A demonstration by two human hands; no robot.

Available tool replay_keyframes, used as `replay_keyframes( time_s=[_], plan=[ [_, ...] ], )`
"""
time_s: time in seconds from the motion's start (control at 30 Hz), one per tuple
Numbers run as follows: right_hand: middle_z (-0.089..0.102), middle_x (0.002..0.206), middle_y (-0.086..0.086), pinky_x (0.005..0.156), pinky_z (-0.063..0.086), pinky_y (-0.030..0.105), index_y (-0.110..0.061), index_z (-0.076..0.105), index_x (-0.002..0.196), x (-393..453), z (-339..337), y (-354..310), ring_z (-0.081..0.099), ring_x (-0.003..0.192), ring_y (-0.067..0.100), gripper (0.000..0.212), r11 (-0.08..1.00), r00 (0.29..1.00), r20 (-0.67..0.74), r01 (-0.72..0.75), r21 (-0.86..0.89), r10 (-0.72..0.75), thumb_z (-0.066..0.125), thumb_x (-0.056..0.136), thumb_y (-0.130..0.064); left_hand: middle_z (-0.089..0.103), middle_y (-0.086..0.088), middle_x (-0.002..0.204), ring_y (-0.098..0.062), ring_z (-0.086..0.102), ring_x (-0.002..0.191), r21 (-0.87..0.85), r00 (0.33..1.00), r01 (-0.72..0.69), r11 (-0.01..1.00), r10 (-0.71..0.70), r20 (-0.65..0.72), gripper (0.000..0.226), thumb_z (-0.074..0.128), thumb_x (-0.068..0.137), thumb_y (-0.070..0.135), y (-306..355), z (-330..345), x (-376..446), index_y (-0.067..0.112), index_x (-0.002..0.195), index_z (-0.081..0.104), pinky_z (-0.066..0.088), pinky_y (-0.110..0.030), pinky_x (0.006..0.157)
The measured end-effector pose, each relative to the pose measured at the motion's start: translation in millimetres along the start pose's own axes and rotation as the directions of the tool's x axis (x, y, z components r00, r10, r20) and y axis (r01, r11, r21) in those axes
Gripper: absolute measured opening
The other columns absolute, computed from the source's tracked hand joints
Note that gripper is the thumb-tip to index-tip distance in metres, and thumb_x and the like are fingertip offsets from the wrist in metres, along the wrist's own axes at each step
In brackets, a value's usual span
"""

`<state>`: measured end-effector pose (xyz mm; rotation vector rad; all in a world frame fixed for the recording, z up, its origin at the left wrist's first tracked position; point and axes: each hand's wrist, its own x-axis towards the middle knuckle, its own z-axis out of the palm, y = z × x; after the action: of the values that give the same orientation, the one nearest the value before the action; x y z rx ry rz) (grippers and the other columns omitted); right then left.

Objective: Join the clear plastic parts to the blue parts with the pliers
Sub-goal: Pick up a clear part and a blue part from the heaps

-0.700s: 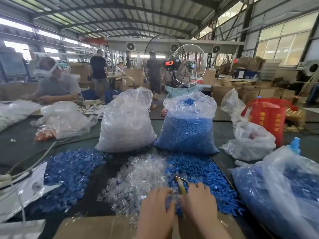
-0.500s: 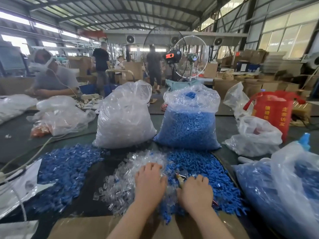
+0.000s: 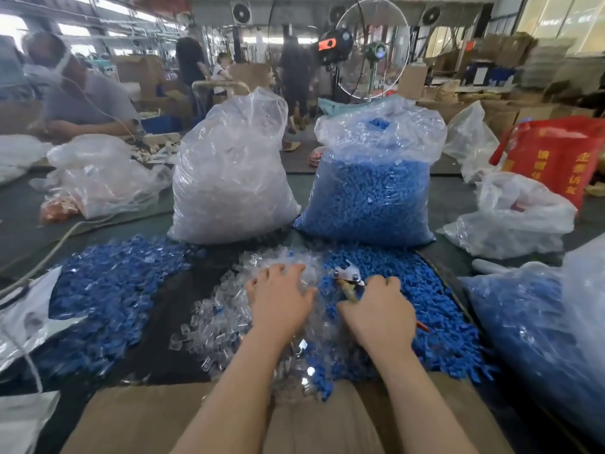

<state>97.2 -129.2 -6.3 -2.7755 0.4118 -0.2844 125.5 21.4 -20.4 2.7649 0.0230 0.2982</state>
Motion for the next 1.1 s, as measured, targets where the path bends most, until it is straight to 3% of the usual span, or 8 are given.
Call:
replay_keyframes(
  time_s=[0.2, 0.3, 0.5, 0.67, 0.73, 0.9, 1.0, 1.1],
  plan=[
    [0.052, 0.115, 0.008, 0.076, 0.044, 0.037, -0.015, 0.054, 0.124, 5, 10, 4, 0.060, 0.084, 0.027, 0.053, 0.989, 0.983, -0.169, 0.093, 0.115, -0.073, 0.065, 0.081, -0.044, 0.053, 0.007, 0.125, -0.017, 0.044, 0.121, -0.052, 0.991, 0.010, 0.999, -0.016, -0.131, 0.035, 0.055, 0.090, 0.056, 1, 2, -1, 0.038, 0.120, 0.055, 0.030, -0.039, 0.104],
    [0.056, 0.116, 0.008, 0.067, 0.041, 0.034, -0.016, 0.050, 0.130, 8, 9, 6, 0.061, 0.087, 0.028, 0.054, 0.976, 0.983, -0.154, 0.124, 0.179, -0.097, 0.060, 0.083, -0.041, 0.055, 0.006, 0.123, -0.016, 0.045, 0.119, -0.069, 0.991, 0.006, 0.998, -0.015, -0.135, 0.030, 0.057, 0.092, 0.052, 2, 3, -2, 0.034, 0.116, 0.057, 0.037, -0.033, 0.098],
    [0.054, 0.078, -0.006, 0.049, 0.032, 0.031, -0.022, 0.036, 0.121, 7, 6, 8, 0.052, 0.062, 0.021, 0.052, 0.974, 0.993, -0.103, 0.084, 0.210, -0.064, 0.063, 0.083, -0.043, 0.060, 0.006, 0.119, -0.008, 0.038, 0.098, -0.076, 0.988, -0.014, 0.997, 0.002, -0.154, 0.033, 0.057, 0.093, 0.050, 5, 4, -6, 0.030, 0.119, 0.061, 0.031, -0.023, 0.083],
    [0.055, 0.094, -0.002, 0.045, 0.025, 0.028, -0.021, 0.040, 0.120, 8, -7, 14, 0.045, 0.063, 0.019, 0.051, 0.991, 0.991, -0.110, 0.094, 0.100, -0.083, 0.069, 0.083, -0.040, 0.063, 0.011, 0.109, -0.005, 0.041, 0.091, -0.118, 0.978, -0.026, 0.993, 0.001, -0.208, 0.024, 0.060, 0.093, 0.043, 6, 5, -16, 0.032, 0.114, 0.064, 0.028, -0.022, 0.080],
    [0.055, 0.105, 0.002, 0.050, 0.030, 0.029, -0.017, 0.045, 0.123, 8, -11, 14, 0.046, 0.071, 0.019, 0.047, 0.986, 0.978, -0.144, 0.160, 0.054, -0.150, 0.065, 0.085, -0.036, 0.064, 0.011, 0.109, -0.005, 0.043, 0.091, -0.116, 0.978, -0.030, 0.993, 0.006, -0.209, 0.022, 0.060, 0.093, 0.042, 7, 4, -17, 0.033, 0.113, 0.065, 0.028, -0.022, 0.081],
    [0.058, 0.116, 0.004, 0.087, 0.041, 0.040, -0.022, 0.046, 0.135, 3, -10, 13, 0.055, 0.105, 0.026, 0.053, 0.966, 0.941, -0.218, 0.253, -0.052, -0.258, 0.060, 0.087, -0.041, 0.060, 0.018, 0.106, -0.003, 0.038, 0.098, -0.154, 0.969, -0.037, 0.987, -0.002, -0.247, 0.031, 0.047, 0.094, 0.058, 22, 0, -21, 0.037, 0.105, 0.068, 0.015, -0.028, 0.083],
    [0.059, 0.117, 0.004, 0.089, 0.039, 0.042, -0.026, 0.046, 0.135, 1, -5, 9, 0.054, 0.107, 0.028, 0.054, 0.953, 0.927, -0.226, 0.298, -0.049, -0.301, 0.062, 0.086, -0.042, 0.065, 0.020, 0.084, -0.003, 0.056, 0.087, -0.492, 0.982, -0.033, 0.870, -0.063, -0.177, 0.029, 0.051, 0.091, 0.062, 40, -6, -25, 0.038, 0.079, 0.064, 0.031, -0.030, 0.087],
    [0.060, 0.110, 0.003, 0.088, 0.038, 0.042, -0.027, 0.048, 0.133, 1, -4, 7, 0.054, 0.101, 0.029, 0.053, 0.936, 0.901, -0.258, 0.349, -0.043, -0.348, 0.063, 0.083, -0.038, 0.074, 0.011, 0.076, -0.005, 0.069, 0.079, -0.850, 0.982, 0.129, 0.511, -0.186, 0.037, 0.013, 0.074, 0.084, 0.040, 48, -14, -22, 0.027, 0.080, 0.073, 0.056, -0.030, 0.082]
  ],
)
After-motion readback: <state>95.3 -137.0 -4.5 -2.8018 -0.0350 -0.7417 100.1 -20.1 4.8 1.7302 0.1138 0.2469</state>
